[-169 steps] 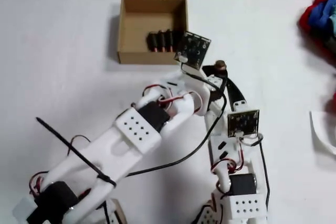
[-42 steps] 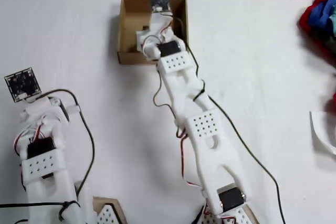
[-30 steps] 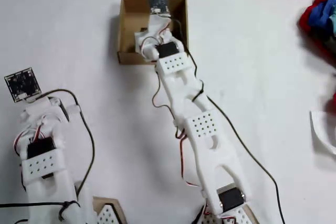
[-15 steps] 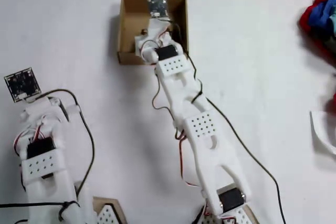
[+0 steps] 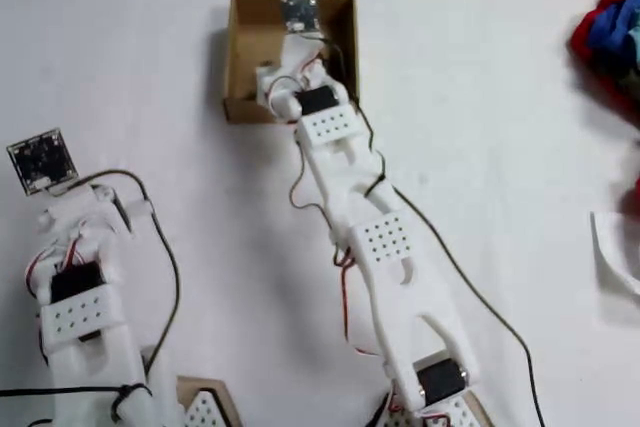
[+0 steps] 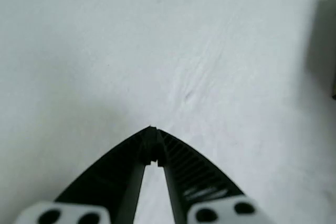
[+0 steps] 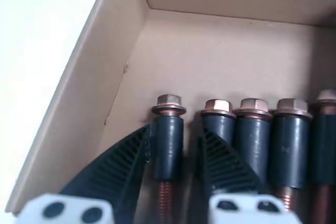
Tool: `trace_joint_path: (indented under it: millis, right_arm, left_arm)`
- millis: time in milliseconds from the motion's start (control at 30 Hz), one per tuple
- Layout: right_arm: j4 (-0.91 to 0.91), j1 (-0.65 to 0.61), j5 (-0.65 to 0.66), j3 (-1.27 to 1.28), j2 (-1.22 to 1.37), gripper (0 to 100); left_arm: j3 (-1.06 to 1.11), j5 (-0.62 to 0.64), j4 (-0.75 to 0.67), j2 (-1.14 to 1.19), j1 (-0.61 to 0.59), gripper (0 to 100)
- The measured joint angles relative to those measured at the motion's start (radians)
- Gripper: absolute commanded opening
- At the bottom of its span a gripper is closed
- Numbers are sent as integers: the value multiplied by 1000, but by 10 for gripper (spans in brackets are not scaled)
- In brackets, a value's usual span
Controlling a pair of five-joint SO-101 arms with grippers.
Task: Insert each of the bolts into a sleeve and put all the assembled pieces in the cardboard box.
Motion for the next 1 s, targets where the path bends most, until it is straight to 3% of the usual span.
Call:
trace_joint_path:
  millis: [233, 467, 767, 1000]
  right_arm:
    - [-3, 5, 0, -9, -2, 119]
    - [69, 106, 124, -57, -57, 46]
    - [408, 249, 169, -175, -196, 27]
    - [842, 282, 169, -299, -338, 24]
  left_arm:
    - [0, 0, 0, 0, 0, 24]
    - [0, 0, 0, 0, 0, 24]
    - [0, -3, 0, 0, 12, 24]
    - [0, -120, 54, 0, 204, 24]
